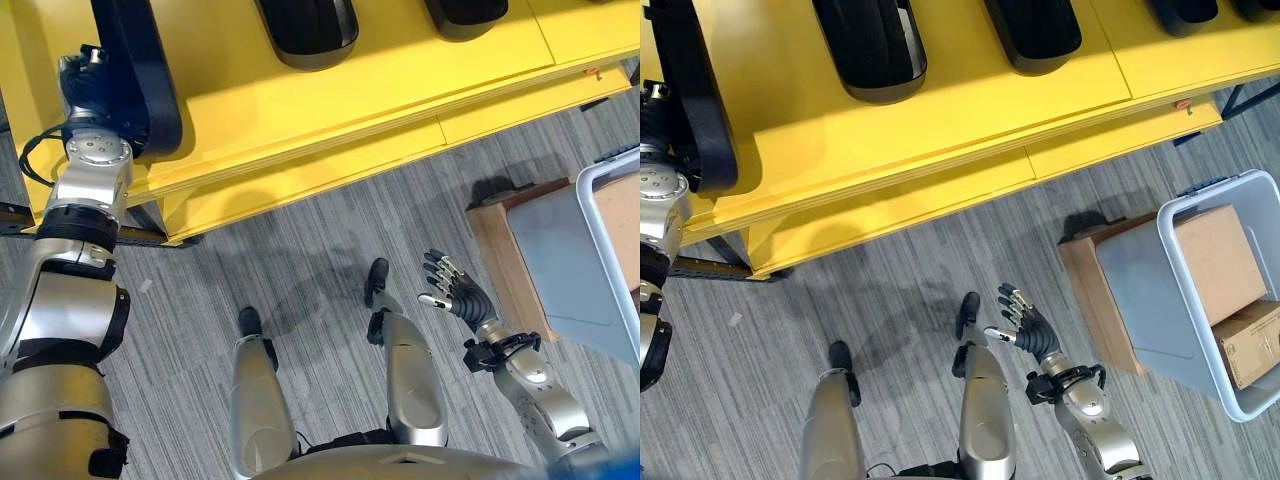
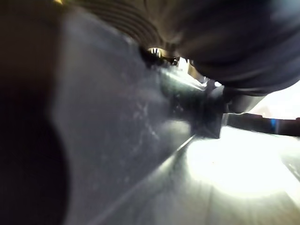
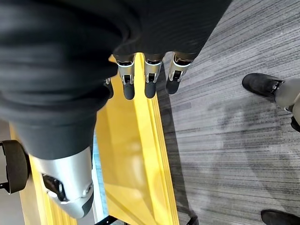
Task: Move parts from the plastic box to the shelf.
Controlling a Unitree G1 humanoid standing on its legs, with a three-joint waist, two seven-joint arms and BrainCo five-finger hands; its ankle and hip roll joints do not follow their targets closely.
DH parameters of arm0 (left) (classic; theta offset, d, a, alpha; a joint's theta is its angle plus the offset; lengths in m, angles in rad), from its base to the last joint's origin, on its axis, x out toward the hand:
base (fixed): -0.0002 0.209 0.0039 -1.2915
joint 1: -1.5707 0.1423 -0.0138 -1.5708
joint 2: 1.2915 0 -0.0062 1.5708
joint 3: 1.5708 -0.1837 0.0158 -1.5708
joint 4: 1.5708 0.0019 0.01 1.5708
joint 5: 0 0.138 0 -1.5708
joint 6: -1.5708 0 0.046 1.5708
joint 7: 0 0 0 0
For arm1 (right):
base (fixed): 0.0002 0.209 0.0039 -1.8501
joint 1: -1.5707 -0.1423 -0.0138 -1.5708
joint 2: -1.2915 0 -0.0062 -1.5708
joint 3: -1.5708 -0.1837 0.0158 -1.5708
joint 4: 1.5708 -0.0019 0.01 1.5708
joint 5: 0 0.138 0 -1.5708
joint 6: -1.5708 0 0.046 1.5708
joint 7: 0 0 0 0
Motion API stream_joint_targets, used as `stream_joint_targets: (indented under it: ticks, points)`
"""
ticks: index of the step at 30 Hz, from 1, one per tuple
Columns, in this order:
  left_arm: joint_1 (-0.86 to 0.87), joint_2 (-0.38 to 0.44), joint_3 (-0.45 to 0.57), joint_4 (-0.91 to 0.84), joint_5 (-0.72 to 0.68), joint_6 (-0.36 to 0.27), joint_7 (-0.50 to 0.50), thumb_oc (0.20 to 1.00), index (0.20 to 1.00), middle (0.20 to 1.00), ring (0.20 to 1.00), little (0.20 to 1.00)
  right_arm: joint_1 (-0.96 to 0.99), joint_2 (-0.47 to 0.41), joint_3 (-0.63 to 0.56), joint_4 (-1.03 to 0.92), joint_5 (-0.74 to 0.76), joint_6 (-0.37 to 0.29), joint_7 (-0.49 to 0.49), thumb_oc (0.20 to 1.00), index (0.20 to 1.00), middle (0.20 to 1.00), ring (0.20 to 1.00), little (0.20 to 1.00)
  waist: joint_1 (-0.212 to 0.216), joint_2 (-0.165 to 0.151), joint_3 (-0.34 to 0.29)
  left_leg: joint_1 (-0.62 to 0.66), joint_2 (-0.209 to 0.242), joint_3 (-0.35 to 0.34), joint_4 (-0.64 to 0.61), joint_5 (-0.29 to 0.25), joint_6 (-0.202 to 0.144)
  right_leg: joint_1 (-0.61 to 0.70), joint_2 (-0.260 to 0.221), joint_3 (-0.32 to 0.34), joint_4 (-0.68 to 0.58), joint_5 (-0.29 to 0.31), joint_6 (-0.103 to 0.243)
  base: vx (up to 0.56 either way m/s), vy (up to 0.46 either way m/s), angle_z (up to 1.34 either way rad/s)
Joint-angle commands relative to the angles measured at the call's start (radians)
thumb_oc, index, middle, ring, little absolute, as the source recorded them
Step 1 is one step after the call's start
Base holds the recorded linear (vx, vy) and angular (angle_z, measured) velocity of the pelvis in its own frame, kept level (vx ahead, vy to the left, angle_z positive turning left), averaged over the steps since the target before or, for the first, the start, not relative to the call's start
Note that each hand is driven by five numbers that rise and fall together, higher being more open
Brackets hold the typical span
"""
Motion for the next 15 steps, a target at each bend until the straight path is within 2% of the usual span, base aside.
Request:
stream_joint_targets:
  ticks: [1, 7, 15]
  points:
    - [-0.039, 0.026, 0.076, 0.023, -0.031, -0.053, 0.031, 0.2, 0.2, 0.2, 0.2, 0.2, 0.025, -0.058, -0.029, -0.039, 0.032, -0.037, -0.001, 1.0, 1.0, 1.0, 1.0, 1.0, 0.011, 0.013, -0.04, 0.022, -0.015, 0.067, -0.089, 0.047, 0.047, 0.073, -0.076, 0.019, 0.143, -0.146, 0.124, 0.01, 0.008, -0.06]
    - [-0.026, 0.027, 0.118, 0.015, -0.089, -0.07, 0.052, 0.2, 0.2, 0.2, 0.2, 0.2, 0.037, -0.06, -0.032, -0.034, 0.035, -0.036, -0.004, 1.0, 1.0, 1.0, 1.0, 1.0, 0.015, 0.017, -0.046, -0.004, -0.018, 0.067, -0.069, 0.036, 0.05, 0.064, -0.079, 0.021, 0.14, -0.144, 0.121, 0.0, 0.0, 0.0]
    - [-0.053, 0.05, 0.11, 0.033, -0.094, -0.067, 0.053, 0.2, 0.2, 0.2, 0.2, 0.2, 0.035, -0.066, -0.034, -0.03, 0.04, -0.035, -0.001, 1.0, 1.0, 1.0, 1.0, 1.0, 0.017, 0.021, -0.05, -0.013, -0.023, 0.071, -0.059, 0.028, 0.054, 0.063, -0.08, 0.027, 0.135, -0.142, 0.121, 0.0, 0.0, 0.0]
